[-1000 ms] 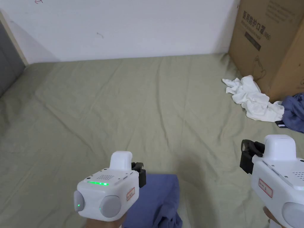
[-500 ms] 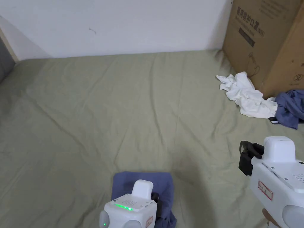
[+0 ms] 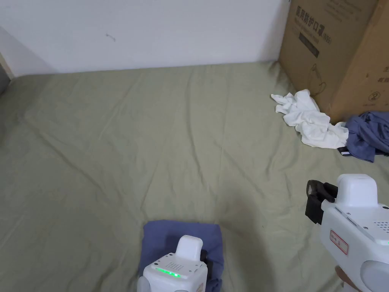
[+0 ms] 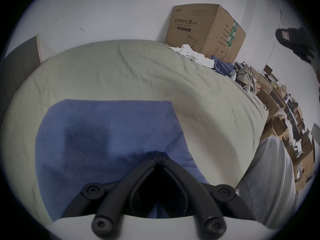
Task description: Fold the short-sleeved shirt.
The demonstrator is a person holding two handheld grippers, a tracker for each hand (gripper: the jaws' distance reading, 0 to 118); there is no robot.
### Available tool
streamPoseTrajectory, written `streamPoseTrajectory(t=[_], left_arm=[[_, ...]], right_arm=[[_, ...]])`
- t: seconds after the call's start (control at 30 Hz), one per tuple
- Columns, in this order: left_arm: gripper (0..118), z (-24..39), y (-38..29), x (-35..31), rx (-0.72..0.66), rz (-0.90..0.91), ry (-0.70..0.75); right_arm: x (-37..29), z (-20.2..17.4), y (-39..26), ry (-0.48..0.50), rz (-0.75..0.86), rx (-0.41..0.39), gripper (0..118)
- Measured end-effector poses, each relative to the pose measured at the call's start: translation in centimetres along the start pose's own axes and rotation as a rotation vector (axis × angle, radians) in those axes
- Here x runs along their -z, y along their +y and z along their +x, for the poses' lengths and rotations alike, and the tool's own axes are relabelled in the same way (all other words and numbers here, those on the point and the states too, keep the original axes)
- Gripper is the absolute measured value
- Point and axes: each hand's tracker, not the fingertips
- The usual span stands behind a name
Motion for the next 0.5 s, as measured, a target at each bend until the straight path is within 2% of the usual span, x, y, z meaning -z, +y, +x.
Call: streamPoseTrajectory(t=[0.07,0.27,0.5], left_arm=[[3,0.6,0.4,-0.9,0.039,0.016,0.019],[3,0.2,4.1,-6.4,-0.036,0.189,-0.021],[3,-2.2,10.4,-14.8,0.027,0.445,0.076]], right_arm=[[-0.2,-0.3,0.2,0.005,0.006,-0.003,3],[-1.2,-1.5,1.2,0.032,0.045,-0.018,3],[-2.3,-3.7,2.9,0.073,0.105,-0.028,3]])
